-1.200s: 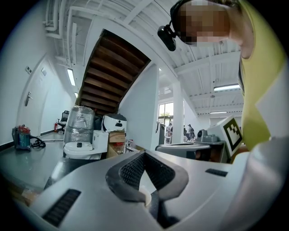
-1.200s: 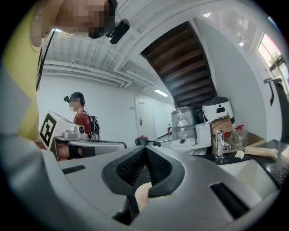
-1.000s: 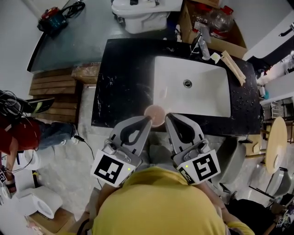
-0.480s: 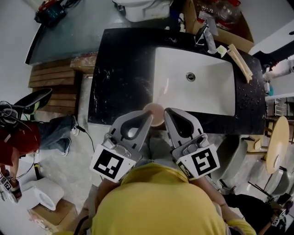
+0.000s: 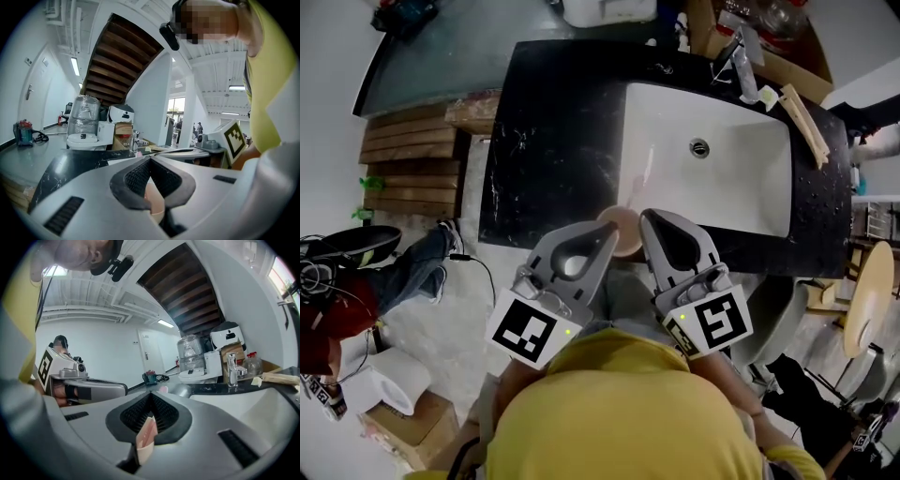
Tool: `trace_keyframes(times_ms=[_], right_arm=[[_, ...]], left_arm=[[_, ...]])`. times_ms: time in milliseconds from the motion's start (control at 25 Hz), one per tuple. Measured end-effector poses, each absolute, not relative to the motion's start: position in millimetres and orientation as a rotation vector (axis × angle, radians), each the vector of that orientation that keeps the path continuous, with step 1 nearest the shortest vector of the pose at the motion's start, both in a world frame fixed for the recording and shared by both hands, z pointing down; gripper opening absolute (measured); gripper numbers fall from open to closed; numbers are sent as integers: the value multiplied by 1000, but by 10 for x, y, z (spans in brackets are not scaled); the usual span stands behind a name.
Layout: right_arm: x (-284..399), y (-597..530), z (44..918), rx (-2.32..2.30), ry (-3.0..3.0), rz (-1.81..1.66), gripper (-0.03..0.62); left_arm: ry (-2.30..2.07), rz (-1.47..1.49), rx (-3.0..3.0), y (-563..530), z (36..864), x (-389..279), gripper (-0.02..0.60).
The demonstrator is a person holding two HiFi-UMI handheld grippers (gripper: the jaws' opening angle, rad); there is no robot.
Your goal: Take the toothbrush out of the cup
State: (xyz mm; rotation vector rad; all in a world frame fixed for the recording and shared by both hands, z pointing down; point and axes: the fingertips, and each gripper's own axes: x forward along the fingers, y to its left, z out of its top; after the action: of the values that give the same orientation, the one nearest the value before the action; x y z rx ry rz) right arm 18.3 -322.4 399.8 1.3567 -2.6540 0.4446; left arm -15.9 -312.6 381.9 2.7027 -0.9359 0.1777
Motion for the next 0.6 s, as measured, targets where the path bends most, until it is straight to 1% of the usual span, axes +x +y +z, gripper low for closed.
trace_keyframes(times_ms=[160, 280, 320, 400, 600], right_arm=[[160, -3248, 4095, 1329, -2631, 481, 17], [154, -3274, 4162, 1322, -2641, 573, 18], [155, -3286, 4184, 1320, -2646, 609, 28], [154, -3313, 4224, 1312, -2643, 649, 99], [139, -3374, 4293, 1305, -2632, 708, 118]], left_arm=[[-937, 191, 2693, -3129, 3853, -168, 8], [-941, 198, 2684, -3136, 3885, -178, 8], [-942, 200, 2683, -3139, 3894, -181, 8], [-944, 205, 2681, -3151, 3908, -189, 8], [-955, 208, 2670, -3187, 3924, -218, 8]])
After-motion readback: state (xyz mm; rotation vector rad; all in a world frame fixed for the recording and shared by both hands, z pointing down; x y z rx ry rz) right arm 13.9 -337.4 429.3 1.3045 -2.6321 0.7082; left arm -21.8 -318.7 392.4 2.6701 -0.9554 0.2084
